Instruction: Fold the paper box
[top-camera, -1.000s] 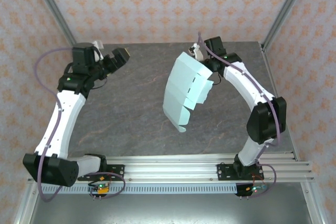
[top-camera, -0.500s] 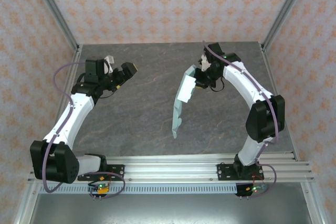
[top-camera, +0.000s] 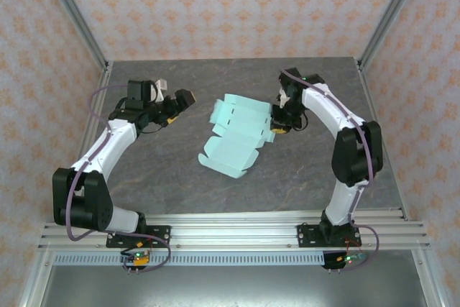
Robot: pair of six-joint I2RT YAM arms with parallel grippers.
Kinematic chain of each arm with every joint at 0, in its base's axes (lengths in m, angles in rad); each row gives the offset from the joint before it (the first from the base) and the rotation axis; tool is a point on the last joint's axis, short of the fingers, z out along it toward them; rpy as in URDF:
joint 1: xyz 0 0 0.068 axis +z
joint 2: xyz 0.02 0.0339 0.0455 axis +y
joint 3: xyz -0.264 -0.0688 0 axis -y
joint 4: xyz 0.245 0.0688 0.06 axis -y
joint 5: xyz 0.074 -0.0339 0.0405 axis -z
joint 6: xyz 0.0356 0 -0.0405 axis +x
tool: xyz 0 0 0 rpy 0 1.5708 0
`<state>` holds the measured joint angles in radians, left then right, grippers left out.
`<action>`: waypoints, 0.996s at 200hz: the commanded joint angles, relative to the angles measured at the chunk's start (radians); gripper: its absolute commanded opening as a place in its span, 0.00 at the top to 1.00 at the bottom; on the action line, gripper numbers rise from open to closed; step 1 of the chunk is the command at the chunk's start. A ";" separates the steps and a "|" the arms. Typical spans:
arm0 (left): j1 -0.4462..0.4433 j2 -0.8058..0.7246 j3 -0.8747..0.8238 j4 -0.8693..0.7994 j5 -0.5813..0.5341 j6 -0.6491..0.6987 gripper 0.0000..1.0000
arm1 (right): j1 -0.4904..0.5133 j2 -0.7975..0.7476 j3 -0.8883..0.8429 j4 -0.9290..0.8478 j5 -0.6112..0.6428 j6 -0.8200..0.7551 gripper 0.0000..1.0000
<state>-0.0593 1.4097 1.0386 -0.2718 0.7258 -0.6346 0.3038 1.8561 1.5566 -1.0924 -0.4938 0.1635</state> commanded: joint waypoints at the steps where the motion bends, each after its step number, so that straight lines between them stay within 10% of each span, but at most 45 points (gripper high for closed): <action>1: -0.005 0.024 -0.024 0.000 0.001 0.050 0.00 | -0.005 0.044 0.039 -0.040 0.061 -0.141 0.83; 107: -0.206 0.345 0.121 0.104 -0.148 0.164 0.00 | -0.023 -0.228 -0.103 0.240 0.366 0.077 0.56; 111: -0.215 0.356 0.135 0.094 -0.164 0.178 0.00 | -0.023 -0.256 -0.119 0.256 0.400 0.087 0.46; 115: -0.223 0.367 0.148 0.080 -0.181 0.191 0.00 | -0.023 -0.285 -0.135 0.275 0.433 0.097 0.07; 118: -0.228 0.375 0.158 0.069 -0.192 0.202 0.00 | -0.023 -0.308 -0.147 0.288 0.459 0.102 0.00; 160: -0.244 0.548 0.307 -0.022 -0.315 0.280 0.10 | -0.023 -0.573 -0.313 0.415 0.688 0.271 0.01; 199: -0.255 0.629 0.346 -0.012 -0.297 0.301 0.29 | -0.023 -0.660 -0.403 0.497 0.399 0.376 0.01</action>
<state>-0.3096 2.0209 1.3685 -0.2356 0.4679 -0.3779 0.2806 1.2026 1.1988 -0.6754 0.0402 0.4175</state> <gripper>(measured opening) 0.728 0.991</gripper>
